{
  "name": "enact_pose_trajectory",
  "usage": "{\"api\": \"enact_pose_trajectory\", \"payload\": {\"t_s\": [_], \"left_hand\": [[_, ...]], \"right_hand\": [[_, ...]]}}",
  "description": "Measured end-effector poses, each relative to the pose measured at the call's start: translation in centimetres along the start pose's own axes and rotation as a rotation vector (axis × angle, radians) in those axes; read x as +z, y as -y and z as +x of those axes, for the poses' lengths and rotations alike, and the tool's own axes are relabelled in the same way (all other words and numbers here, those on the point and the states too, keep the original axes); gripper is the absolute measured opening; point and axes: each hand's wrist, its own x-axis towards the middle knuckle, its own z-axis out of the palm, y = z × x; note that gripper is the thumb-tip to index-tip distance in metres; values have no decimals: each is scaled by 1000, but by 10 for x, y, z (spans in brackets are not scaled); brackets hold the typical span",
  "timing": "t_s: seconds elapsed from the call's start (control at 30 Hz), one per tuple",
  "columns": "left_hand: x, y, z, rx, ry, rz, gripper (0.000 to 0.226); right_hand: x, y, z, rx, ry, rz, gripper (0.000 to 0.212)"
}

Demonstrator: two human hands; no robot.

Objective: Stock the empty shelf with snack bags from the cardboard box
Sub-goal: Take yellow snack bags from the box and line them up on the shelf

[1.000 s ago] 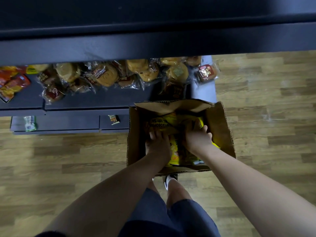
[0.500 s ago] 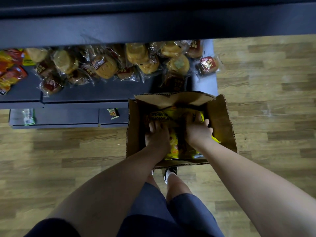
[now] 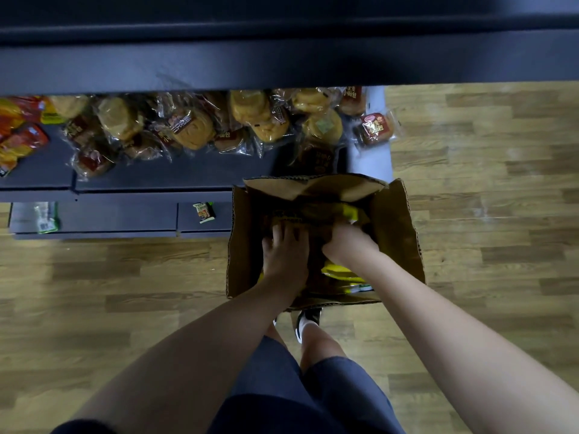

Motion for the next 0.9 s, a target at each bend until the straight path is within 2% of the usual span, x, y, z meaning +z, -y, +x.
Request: {"api": "enact_pose_trajectory", "payload": {"t_s": [0.13, 0.23, 0.4, 0.63, 0.73, 0.9], "left_hand": [[4, 1, 8, -51, 133, -44, 75], [6, 3, 12, -62, 183, -82, 82], [3, 14, 16, 18, 234, -75, 83], [-1, 19, 15, -7, 187, -199, 67], [-3, 19, 15, -19, 177, -204, 66], [-7, 20, 13, -6, 99, -226, 49]], "right_hand": [[11, 3, -6, -70, -19, 21, 56], [22, 5, -8, -131, -72, -61, 56], [37, 7, 4, -135, -60, -216, 70], [45, 10, 14, -115, -170, -311, 53], [43, 12, 14, -115, -178, -294, 55], [32, 9, 10, -124, -136, -193, 67]]}}
